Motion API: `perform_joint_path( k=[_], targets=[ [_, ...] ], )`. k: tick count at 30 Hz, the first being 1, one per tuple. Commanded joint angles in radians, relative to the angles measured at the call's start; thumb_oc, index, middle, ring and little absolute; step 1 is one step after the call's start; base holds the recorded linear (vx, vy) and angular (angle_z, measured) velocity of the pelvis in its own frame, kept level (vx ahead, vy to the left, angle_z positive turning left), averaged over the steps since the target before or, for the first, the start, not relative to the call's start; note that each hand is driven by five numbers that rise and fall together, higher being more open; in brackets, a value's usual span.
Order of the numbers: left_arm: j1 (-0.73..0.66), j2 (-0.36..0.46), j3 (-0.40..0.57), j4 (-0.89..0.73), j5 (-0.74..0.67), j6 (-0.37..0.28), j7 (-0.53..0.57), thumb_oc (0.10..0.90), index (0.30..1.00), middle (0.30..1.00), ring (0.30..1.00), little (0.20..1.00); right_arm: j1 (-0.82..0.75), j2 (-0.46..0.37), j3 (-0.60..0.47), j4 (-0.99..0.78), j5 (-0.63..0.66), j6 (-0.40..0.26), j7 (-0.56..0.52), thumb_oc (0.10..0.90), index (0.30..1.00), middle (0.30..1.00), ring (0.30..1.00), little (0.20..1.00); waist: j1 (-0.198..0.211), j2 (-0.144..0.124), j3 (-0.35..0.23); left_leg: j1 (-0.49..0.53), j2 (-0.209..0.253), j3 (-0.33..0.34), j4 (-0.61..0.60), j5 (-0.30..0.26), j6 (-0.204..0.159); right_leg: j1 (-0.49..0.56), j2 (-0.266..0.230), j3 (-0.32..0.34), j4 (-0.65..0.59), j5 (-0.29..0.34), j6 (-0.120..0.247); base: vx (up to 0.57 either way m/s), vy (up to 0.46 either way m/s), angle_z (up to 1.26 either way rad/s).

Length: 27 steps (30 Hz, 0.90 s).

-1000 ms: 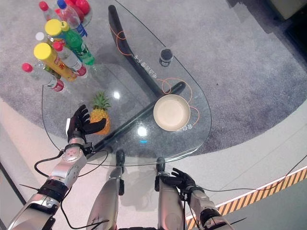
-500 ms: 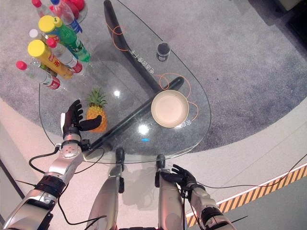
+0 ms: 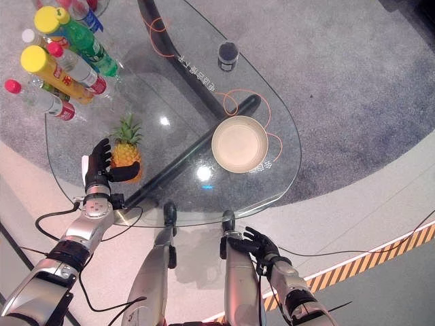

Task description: Pick up the fruit to the plate

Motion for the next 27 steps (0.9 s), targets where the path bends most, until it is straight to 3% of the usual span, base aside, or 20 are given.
perform_joint_path(
  k=[1, 7, 10, 18, 22, 27],
  targets=[
    [-0.084, -0.002, 0.004, 0.009, -0.045, -0.029, -0.035, 0.8, 0.9, 0.9, 0.9, 0.9, 0.119, -0.034, 0.111, 0.024, -0.018, 0.05, -0.021, 0.8, 0.9, 0.9, 0.9, 0.9, -0.034, -0.052, -0.001, -0.047, -0.025, 0.072, 0.194, -0.072, 0.058, 0.082, -0.035, -0.059, -0.289, 0.248, 0.002, 0.0, 0.0, 0.0],
    [-0.096, -0.014, 0.002, 0.074, -0.071, -0.002, -0.02, 0.8, 0.9, 0.9, 0.9, 0.9, 0.112, -0.03, 0.12, 0.019, -0.016, 0.055, -0.027, 0.8, 0.9, 0.9, 0.9, 0.9, -0.04, -0.056, -0.001, -0.063, -0.026, 0.072, 0.198, -0.07, 0.058, 0.062, -0.036, -0.057, -0.281, 0.25, 0.004, 0.0, 0.0, 0.0],
    [-0.113, -0.009, -0.001, 0.116, -0.07, 0.048, -0.031, 0.8, 0.9, 0.9, 0.9, 0.9, 0.108, -0.03, 0.124, 0.021, -0.021, 0.053, -0.024, 0.8, 0.9, 0.9, 0.9, 0.9, -0.045, -0.06, -0.001, -0.071, -0.024, 0.076, 0.197, -0.068, 0.057, 0.052, -0.037, -0.055, -0.281, 0.253, 0.006, 0.0, 0.0, 0.0],
    [-0.135, -0.009, -0.019, 0.21, -0.086, 0.117, -0.112, 0.8, 0.9, 0.9, 0.9, 0.9, 0.088, -0.025, 0.139, 0.018, -0.012, 0.064, -0.032, 0.8, 0.9, 0.9, 0.9, 0.9, -0.054, -0.063, -0.001, -0.082, -0.025, 0.083, 0.192, -0.064, 0.056, 0.037, -0.034, -0.05, -0.281, 0.255, 0.008, 0.0, 0.004, 0.0],
    [-0.16, -0.011, -0.044, 0.276, -0.077, 0.204, -0.136, 0.8, 0.9, 0.9, 0.9, 0.9, 0.066, -0.023, 0.146, 0.021, -0.017, 0.072, -0.038, 0.8, 0.9, 0.9, 0.9, 0.9, -0.059, -0.065, -0.001, -0.101, -0.026, 0.086, 0.205, -0.064, 0.056, 0.02, -0.035, -0.052, -0.273, 0.256, 0.009, 0.0, 0.009, 0.0],
    [-0.181, -0.013, -0.05, 0.328, -0.077, 0.22, -0.151, 0.8, 0.9, 0.9, 0.9, 0.9, 0.053, -0.021, 0.158, 0.021, -0.003, 0.08, -0.045, 0.8, 0.9, 0.9, 0.9, 0.9, -0.063, -0.071, -0.001, -0.116, -0.026, 0.087, 0.218, -0.068, 0.055, 0.006, -0.036, -0.056, -0.262, 0.252, 0.008, 0.0, 0.005, -0.01]
  ],
)
